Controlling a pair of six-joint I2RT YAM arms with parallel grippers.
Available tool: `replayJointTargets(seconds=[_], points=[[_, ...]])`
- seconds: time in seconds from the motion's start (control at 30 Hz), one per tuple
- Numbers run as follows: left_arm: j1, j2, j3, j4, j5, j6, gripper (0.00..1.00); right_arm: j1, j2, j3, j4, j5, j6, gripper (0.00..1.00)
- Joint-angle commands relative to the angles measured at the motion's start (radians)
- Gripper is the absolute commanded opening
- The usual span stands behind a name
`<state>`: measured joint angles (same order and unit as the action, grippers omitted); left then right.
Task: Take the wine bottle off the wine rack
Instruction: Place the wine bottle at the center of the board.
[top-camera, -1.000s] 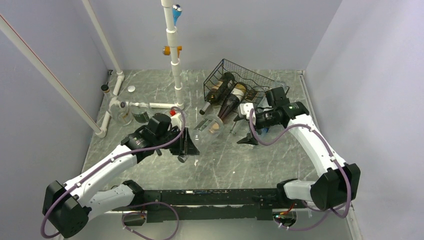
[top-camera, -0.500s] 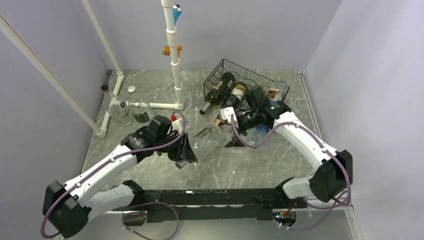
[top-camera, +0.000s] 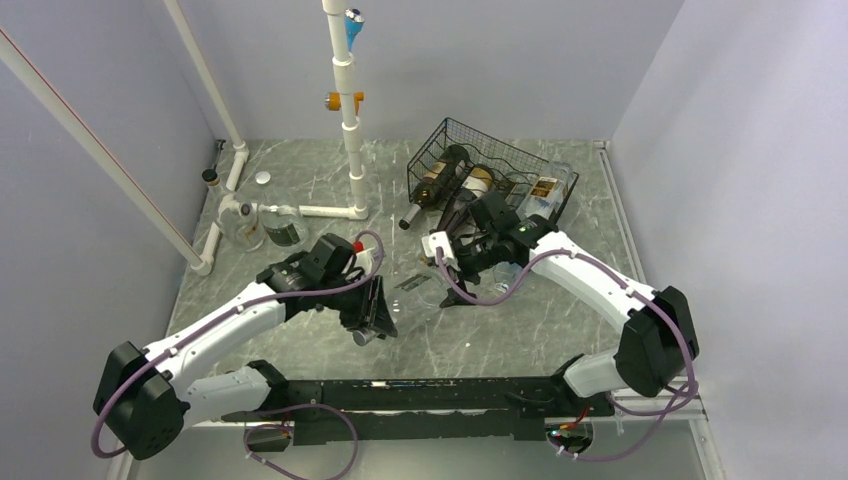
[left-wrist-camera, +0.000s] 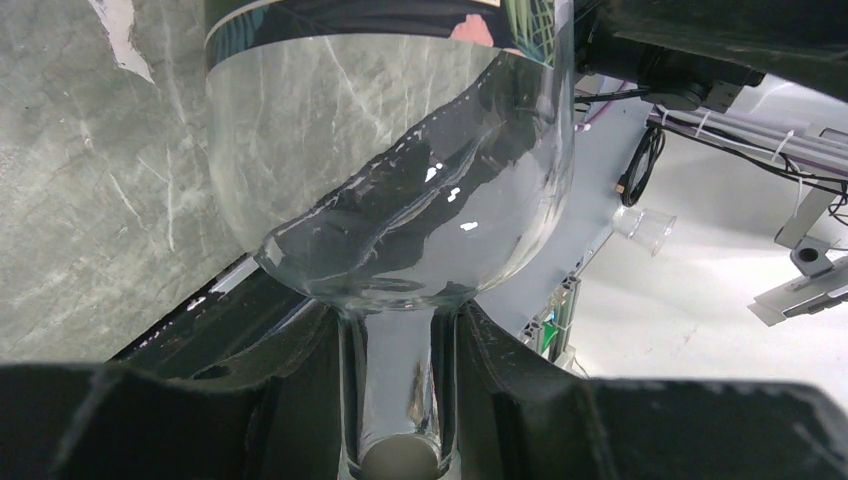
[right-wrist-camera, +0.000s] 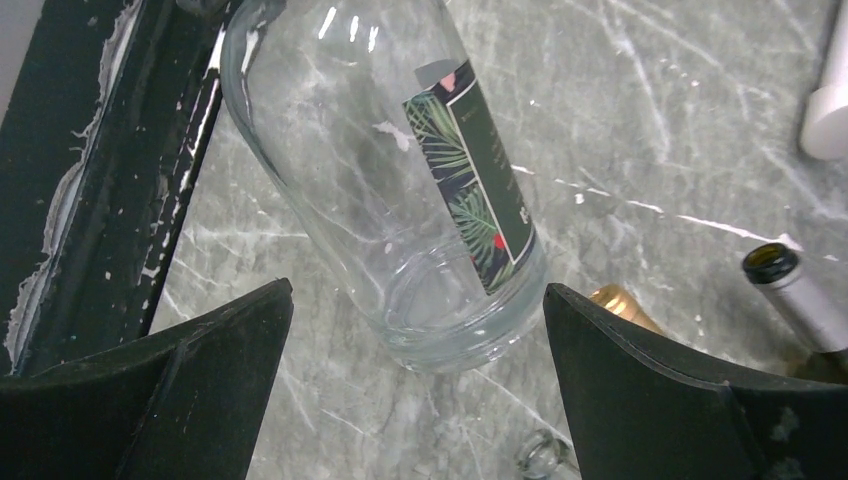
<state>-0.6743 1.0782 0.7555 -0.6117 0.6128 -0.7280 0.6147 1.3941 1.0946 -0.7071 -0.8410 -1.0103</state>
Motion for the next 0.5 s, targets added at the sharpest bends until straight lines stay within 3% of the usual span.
replayJointTargets(seconds=[0.0,0.47], points=[[-0.009,-0.019,0.069,0.168,0.115,0.022,0.00,0.029,0.006,-0.038,0.077,0.047,0.019,0.99],[-0.014,0.037,0.057,0.174,0.154,0.027,0.00,0.066,0.034,-0.139,0.185,0.109,0.029,0.99]])
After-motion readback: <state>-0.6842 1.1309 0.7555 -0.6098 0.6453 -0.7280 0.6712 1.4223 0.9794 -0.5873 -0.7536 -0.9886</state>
